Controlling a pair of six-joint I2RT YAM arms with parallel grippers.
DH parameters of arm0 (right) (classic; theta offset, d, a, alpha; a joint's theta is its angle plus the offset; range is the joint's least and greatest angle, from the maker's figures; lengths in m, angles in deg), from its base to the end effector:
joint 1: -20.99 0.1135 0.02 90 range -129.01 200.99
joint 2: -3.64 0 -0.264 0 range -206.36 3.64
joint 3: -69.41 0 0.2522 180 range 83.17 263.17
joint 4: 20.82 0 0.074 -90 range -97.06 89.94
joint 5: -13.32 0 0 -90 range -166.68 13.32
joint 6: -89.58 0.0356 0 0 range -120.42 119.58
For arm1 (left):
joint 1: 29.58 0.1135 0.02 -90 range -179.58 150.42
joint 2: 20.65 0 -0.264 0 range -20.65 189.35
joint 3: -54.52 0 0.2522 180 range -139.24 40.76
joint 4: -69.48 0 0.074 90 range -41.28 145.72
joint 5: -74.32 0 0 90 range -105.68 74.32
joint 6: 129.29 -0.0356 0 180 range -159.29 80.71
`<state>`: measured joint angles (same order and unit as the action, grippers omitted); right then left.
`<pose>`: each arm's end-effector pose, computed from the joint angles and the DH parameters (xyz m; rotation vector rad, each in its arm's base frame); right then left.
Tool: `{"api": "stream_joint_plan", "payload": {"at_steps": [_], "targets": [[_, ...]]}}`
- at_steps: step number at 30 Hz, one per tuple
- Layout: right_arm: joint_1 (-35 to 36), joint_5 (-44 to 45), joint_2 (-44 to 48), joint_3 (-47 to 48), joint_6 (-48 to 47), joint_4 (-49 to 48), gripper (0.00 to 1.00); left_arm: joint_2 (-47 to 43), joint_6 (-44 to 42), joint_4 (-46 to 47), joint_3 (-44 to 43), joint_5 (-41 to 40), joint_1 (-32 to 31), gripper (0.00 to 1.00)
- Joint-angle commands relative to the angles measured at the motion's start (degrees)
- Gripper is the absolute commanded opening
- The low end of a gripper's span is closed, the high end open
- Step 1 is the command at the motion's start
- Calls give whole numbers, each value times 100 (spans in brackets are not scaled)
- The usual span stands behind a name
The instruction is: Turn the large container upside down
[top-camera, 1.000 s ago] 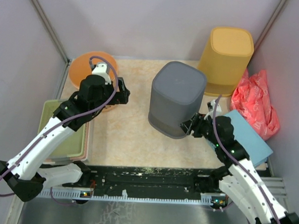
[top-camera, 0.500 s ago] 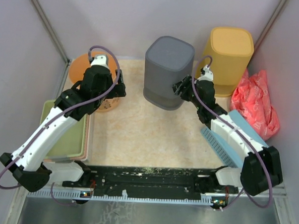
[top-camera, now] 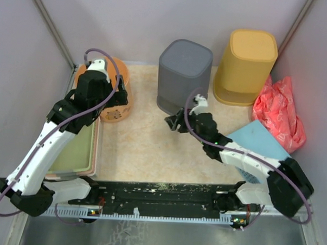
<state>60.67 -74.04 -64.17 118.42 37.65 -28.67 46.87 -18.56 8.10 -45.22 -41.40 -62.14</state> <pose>0.2062 0.1690 0.2559 0.0092 1.8600 0.9296 0.1980 -0.1081 0.4402 -0.0608 2.0264 -0.1191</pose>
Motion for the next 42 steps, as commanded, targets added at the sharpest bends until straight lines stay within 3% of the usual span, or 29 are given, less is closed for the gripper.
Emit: {"api": "stream_joint_plan", "payload": {"at_steps": [1, 4, 9, 13, 17, 20, 26, 29, 31, 35, 39, 42], "targets": [[573, 1258, -948, 1053, -813, -710, 59, -443, 21, -21, 275, 205, 29, 100], [128, 2166, -1649, 1968, -553, 257, 61, -518, -16, -12, 310, 343, 37, 99], [-446, 2399, -2798, 2754, -792, -179, 61, -169, -162, -220, -55, 201, 91, 99], [-489, 1651, -3191, 3375, -1224, 35, 61, 96, -223, 38, -52, 60, 336, 99], [-390, 338, -2353, 2855, -1209, 97, 61, 468, -425, 195, -231, 197, 689, 99], [-183, -63, -1398, 1961, -1170, 441, 62, 902, -600, 193, -643, 103, 822, 100], [-77, 231, 919, 508, -519, 2072, 62, 2018, -1249, 522, -1407, 738, 1101, 99], [-72, 704, 2121, 164, -371, 3171, 62, 2584, -1364, 486, -1701, 1000, 1158, 93], [-79, 1044, 2895, 116, -348, 3919, 62, 2866, -1405, 525, -1745, 1162, 1180, 85], [-92, 1617, 4021, 317, -386, 5061, 63, 3038, -1426, 872, -1482, 1104, 1182, 58], [-92, 1997, 4350, 667, -415, 5631, 63, 3141, -1435, 983, -1523, 1306, 1181, 27], [-92, 2240, 4350, 971, -405, 5840, 63, 3209, -1431, 936, -1861, 1944, 1160, 5]]}}
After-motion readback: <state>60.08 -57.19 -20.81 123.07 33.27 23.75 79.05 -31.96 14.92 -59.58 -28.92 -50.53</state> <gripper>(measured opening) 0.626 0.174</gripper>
